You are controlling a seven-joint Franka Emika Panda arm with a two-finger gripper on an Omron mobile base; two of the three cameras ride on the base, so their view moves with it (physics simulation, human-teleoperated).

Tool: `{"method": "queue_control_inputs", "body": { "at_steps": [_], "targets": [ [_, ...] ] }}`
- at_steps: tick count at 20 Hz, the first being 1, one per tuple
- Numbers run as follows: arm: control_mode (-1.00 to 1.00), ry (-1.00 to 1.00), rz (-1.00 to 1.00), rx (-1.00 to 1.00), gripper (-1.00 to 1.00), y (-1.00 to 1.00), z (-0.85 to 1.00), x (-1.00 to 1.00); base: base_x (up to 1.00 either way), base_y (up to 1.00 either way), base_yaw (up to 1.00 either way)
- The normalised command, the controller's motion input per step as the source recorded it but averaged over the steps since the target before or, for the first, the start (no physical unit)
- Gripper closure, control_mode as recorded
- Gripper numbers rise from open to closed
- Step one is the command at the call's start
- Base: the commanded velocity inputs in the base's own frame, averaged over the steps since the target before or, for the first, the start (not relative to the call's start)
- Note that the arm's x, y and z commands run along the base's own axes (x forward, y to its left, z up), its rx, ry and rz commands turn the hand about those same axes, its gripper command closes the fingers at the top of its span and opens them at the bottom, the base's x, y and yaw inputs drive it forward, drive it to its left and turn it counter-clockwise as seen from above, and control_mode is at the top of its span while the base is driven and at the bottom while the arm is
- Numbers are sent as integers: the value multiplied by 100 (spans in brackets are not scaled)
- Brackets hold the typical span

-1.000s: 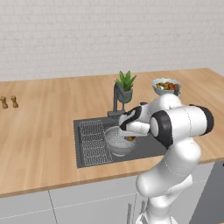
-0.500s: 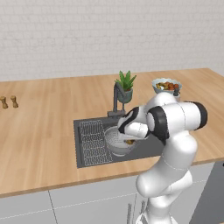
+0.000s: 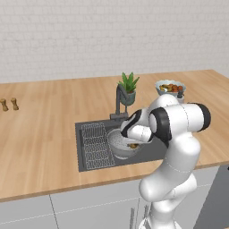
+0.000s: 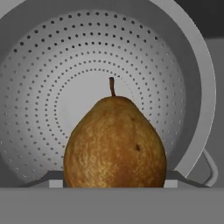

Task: Put the colander in the sink, put the pear in the colander, and turn on the sink faucet and pour water over the colander.

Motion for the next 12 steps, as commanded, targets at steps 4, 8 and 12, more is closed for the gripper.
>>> {"method": "queue_control_inputs", "body": {
  "at_steps": [4, 8, 12],
  "targets": [
    [-100, 0, 0, 0, 100, 0, -4, 0, 0, 0, 0],
    [-100, 0, 0, 0, 100, 3, 0, 0, 0, 0, 0],
    [-100, 0, 0, 0, -100, 5, 0, 0, 0, 0, 0]
  ]
}}
